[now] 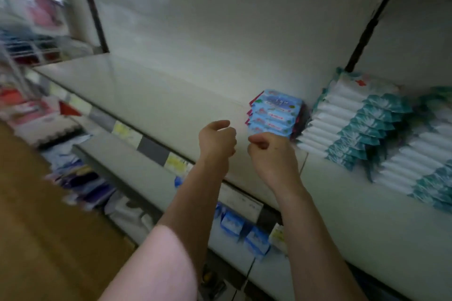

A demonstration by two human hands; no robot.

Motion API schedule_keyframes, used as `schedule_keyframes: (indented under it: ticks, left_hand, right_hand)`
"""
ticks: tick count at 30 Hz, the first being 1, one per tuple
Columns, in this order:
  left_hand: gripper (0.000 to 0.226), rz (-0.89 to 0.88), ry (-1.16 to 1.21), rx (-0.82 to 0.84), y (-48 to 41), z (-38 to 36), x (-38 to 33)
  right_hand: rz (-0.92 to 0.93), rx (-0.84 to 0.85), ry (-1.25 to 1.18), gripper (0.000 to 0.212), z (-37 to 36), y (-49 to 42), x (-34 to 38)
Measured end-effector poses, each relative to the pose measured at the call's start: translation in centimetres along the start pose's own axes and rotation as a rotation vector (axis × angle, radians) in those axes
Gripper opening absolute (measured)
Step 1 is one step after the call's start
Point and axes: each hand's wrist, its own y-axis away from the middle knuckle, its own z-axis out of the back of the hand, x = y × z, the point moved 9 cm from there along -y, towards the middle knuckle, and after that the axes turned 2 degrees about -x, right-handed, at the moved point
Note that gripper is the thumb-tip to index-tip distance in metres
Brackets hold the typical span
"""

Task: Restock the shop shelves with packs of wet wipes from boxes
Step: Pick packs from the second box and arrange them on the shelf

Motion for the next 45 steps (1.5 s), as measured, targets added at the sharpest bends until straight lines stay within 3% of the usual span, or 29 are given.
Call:
schedule_keyframes:
  ticks: [5, 16, 30, 38, 45]
  left_hand:
    - [0.027, 0.036, 0.148, -0.187, 4.5, 5.3, 1.7]
    - [0.027, 0.054, 0.211, -0.627, 14.8, 22.1, 7.5]
    - [0.016, 0.129, 0.372, -1.137, 39.8, 46.4, 18.0]
    - [0.036, 0.146, 0.469, -1.296, 55.6, 55.6, 23.7]
    - [0.020, 0.219, 0.677, -1.358, 63.4, 60.5, 30.1]
  right_hand:
    - [0.128, 0.146, -0.057, 0.026, -1.4, 3.7, 1.9]
    - [0.290, 0.569, -0.110, 0.021, -9.9, 16.9, 6.5]
    - [0.565, 1.156, 0.028, 0.018, -20.2, 48.9, 12.0]
    - [0.657, 1.401, 0.051, 0.011, -20.5, 68.3, 13.3]
    - [0.703, 1.517, 0.089, 0.014, -22.5, 79.1, 12.7]
